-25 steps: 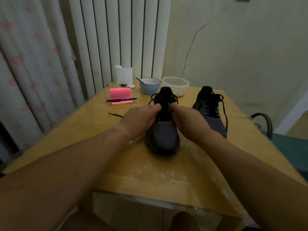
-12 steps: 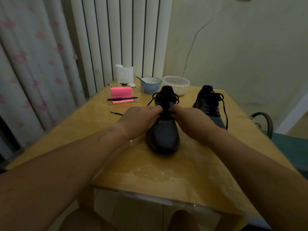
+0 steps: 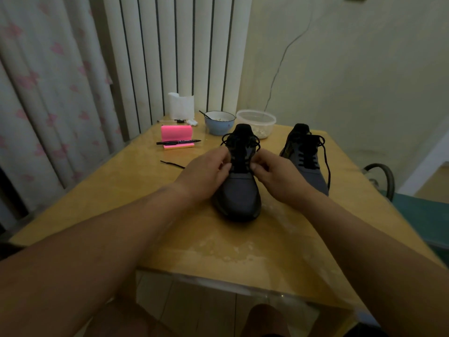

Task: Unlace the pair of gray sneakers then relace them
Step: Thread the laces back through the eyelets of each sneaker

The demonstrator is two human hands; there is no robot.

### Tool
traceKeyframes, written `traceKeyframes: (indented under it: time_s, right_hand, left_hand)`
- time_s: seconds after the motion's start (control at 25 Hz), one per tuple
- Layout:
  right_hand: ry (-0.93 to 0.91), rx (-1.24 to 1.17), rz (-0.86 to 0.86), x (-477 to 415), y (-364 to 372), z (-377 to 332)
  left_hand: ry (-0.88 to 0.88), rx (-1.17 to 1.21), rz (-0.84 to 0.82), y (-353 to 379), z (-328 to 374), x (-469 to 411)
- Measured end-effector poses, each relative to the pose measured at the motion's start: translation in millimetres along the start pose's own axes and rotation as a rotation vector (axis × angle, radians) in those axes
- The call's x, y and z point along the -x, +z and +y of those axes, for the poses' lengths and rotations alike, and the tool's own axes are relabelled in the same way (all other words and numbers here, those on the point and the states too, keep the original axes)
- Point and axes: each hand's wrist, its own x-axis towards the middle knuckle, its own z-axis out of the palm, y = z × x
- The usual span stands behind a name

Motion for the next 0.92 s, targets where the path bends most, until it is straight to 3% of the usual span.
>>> traceKeyframes:
  time_s: [0.08, 0.32, 0.56, 0.76, 0.92]
  right_hand:
    - [0.082, -0.053, -0.058, 2, -5, 2]
    - [0.294, -0.033, -0.098, -7, -5, -28]
    - [0.425, 0.025, -0.133, -19, -1, -45]
    - [0.335, 0.112, -0.153, -18, -5, -49]
    - [0.282, 0.143, -0.019, -13, 6, -52]
  left_hand:
    - [-0.137, 0.190, -0.059, 0, 2, 2]
    - [-0.480, 0.225, -0.228, -8, 30, -14]
    - [-0.608, 0.228, -0.294, -10, 39, -25]
    - [-0.657, 0.299, -0.344, -13, 38, -31]
    - [-0.632, 0.246, -0.239, -3, 38, -30]
